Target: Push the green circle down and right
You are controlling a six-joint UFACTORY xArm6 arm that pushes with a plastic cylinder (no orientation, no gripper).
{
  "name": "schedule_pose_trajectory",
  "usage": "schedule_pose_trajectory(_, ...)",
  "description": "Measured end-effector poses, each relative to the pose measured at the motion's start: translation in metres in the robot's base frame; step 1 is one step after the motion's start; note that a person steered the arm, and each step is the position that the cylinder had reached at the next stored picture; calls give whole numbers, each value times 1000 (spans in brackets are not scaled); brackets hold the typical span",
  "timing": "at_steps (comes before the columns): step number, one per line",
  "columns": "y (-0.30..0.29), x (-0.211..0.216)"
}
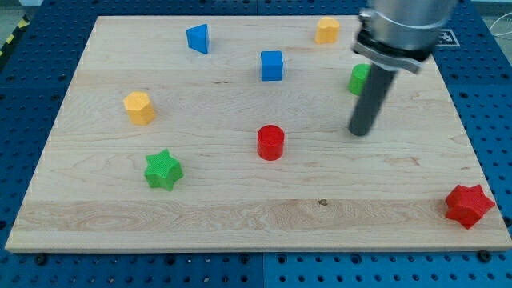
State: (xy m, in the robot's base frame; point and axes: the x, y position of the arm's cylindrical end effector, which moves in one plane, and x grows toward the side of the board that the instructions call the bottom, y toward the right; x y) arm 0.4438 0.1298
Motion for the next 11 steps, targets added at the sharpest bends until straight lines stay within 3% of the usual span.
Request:
schedule_pose_trajectory(2,-2,-95)
schedule_pose_trajectory(3,11,-114)
schedule_pose_trajectory(4,14,-87)
schedule_pose_trajectory(11,100,-30)
